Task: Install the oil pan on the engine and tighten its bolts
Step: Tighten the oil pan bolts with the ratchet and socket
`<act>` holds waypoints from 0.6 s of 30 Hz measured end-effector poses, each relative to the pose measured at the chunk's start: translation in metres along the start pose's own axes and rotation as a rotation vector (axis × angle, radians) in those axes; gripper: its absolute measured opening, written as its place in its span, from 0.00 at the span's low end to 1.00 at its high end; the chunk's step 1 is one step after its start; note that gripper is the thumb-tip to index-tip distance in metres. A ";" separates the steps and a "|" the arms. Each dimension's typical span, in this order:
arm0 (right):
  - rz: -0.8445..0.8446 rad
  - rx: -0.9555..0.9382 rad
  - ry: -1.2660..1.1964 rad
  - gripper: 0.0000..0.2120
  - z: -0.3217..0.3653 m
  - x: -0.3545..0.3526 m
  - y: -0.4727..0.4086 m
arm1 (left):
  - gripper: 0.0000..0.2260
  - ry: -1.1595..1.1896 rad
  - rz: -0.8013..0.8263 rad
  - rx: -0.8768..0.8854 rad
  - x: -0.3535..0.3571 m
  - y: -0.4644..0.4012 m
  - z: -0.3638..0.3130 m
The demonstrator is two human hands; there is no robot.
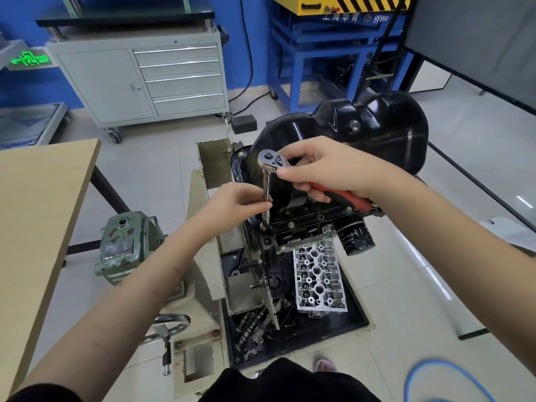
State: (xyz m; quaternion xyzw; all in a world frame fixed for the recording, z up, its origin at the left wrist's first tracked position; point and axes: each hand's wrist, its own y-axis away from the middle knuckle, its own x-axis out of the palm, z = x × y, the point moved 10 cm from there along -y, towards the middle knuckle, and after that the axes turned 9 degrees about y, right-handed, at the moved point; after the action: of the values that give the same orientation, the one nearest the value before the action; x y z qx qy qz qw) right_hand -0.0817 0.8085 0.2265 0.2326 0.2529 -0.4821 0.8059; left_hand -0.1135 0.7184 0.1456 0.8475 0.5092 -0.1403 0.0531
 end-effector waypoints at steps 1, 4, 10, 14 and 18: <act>0.002 0.001 -0.005 0.11 0.000 0.000 0.000 | 0.09 -0.004 0.000 0.002 0.000 0.000 0.000; 0.011 0.001 -0.012 0.11 0.000 0.001 -0.001 | 0.08 -0.008 -0.012 -0.002 -0.001 0.001 0.000; 0.039 0.008 -0.013 0.11 -0.001 0.005 -0.002 | 0.08 -0.029 -0.009 -0.004 -0.002 0.004 -0.001; 0.045 -0.015 0.044 0.10 0.000 0.006 -0.003 | 0.08 -0.044 -0.022 -0.015 -0.001 0.006 0.001; 0.009 -0.055 0.232 0.10 0.006 0.004 -0.003 | 0.05 -0.097 -0.069 -0.011 0.002 0.009 0.001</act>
State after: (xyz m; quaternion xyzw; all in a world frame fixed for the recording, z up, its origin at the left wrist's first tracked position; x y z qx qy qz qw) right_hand -0.0817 0.8007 0.2278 0.2656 0.3567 -0.4413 0.7794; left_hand -0.1049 0.7150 0.1432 0.8214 0.5357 -0.1799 0.0776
